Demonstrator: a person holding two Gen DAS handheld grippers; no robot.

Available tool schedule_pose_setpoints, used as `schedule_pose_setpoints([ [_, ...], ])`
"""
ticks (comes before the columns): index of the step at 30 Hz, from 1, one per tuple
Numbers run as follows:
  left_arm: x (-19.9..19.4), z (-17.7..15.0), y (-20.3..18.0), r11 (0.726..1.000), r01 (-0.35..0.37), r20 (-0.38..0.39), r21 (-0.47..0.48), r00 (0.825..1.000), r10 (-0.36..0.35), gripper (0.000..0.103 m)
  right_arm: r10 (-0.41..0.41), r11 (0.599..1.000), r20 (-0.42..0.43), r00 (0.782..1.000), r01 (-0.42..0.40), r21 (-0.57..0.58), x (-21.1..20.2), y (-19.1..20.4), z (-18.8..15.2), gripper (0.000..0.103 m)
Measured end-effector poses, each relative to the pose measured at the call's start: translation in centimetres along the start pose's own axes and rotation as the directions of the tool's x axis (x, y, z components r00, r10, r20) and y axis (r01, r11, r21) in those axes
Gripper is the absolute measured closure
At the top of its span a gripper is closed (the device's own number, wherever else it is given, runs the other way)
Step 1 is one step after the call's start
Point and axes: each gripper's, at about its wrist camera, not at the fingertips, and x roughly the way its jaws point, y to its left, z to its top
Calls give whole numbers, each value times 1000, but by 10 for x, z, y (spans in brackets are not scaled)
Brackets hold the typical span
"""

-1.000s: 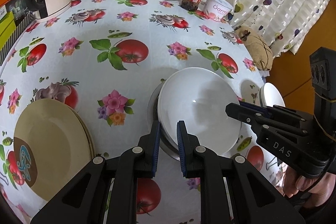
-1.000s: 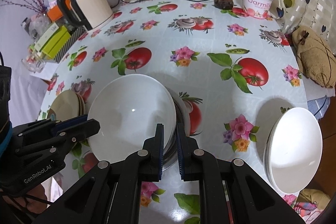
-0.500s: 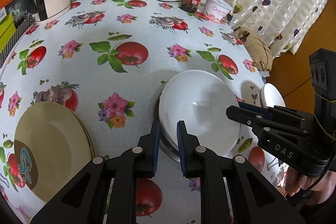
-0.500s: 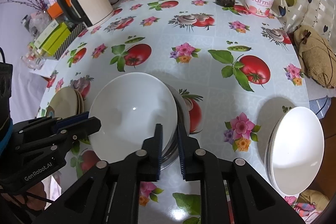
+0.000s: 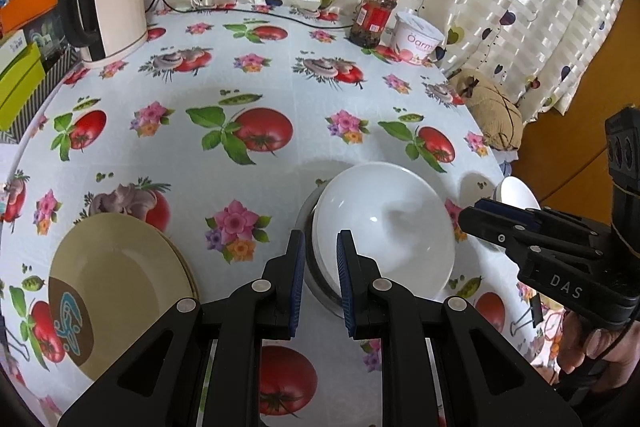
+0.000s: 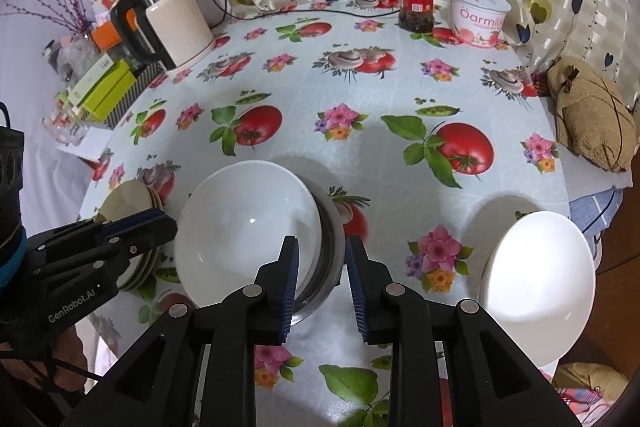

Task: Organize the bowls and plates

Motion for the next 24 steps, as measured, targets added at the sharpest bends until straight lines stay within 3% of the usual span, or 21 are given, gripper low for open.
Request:
schedule_pose_setpoints([
  [24,-11,12,-45,995,51,41,88,998,-55,86,-8,998,92,996,3,56,-44,-27,-6,75],
])
